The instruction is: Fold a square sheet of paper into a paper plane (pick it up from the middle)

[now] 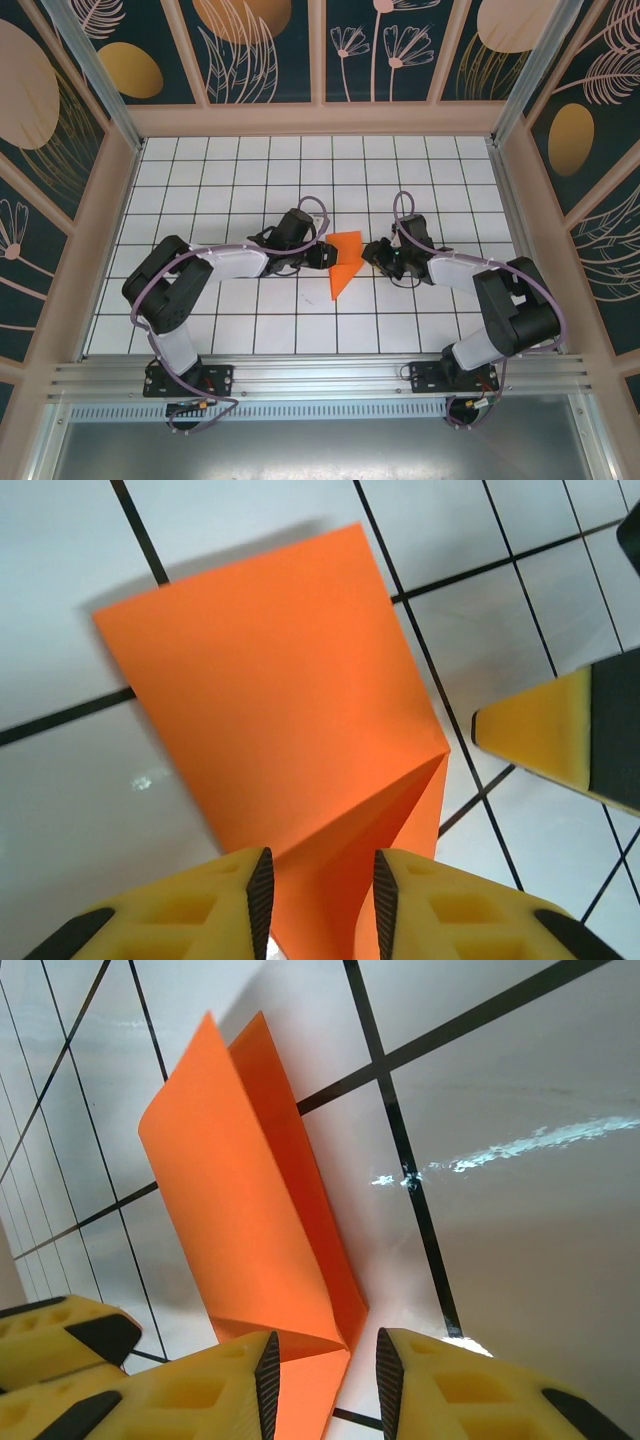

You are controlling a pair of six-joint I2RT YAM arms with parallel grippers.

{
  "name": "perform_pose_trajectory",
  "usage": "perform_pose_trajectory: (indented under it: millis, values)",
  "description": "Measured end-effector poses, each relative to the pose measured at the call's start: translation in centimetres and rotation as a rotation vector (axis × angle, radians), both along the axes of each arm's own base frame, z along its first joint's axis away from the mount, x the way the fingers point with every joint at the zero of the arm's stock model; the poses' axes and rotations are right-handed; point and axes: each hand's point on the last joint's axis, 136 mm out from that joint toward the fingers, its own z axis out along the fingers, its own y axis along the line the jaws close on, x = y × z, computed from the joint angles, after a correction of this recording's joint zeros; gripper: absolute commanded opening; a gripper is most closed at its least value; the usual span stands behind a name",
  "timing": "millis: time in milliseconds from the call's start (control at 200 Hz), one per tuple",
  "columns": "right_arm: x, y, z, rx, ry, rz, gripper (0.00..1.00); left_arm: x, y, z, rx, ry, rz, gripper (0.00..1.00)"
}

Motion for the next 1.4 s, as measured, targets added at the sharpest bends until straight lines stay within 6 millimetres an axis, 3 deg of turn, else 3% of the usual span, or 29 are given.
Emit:
perform_pose_trajectory:
  millis: [205,460,861,1156,1401]
  values:
    - [-0.1,0.4,0.1,0.017,0.001,0.017,0.36,0.4,0.2,-0.1,0.019,-0.005,0.016,0.29]
    - [-0.4,0.7,-0.9,0.028,0.034,0.035,0.37,0.1,0.6,-0.9,0.046,0.006,0.008,0.35]
    - [-0.2,2.4,-0.3,0.084,0.02,0.096,0.36,-0.1,0.6,-1.0,0.051,0.008,-0.005,0.32]
    - [-0.2,3.2,0.6,0.109,-0.028,0.173,0.4,0.2,1.0,-0.5,0.059,-0.01,0.025,0.32]
    - [-0.5,3.9,1.1,0.124,-0.064,0.243,0.42,-1.0,1.4,2.7,-0.04,-0.021,0.039,0.11]
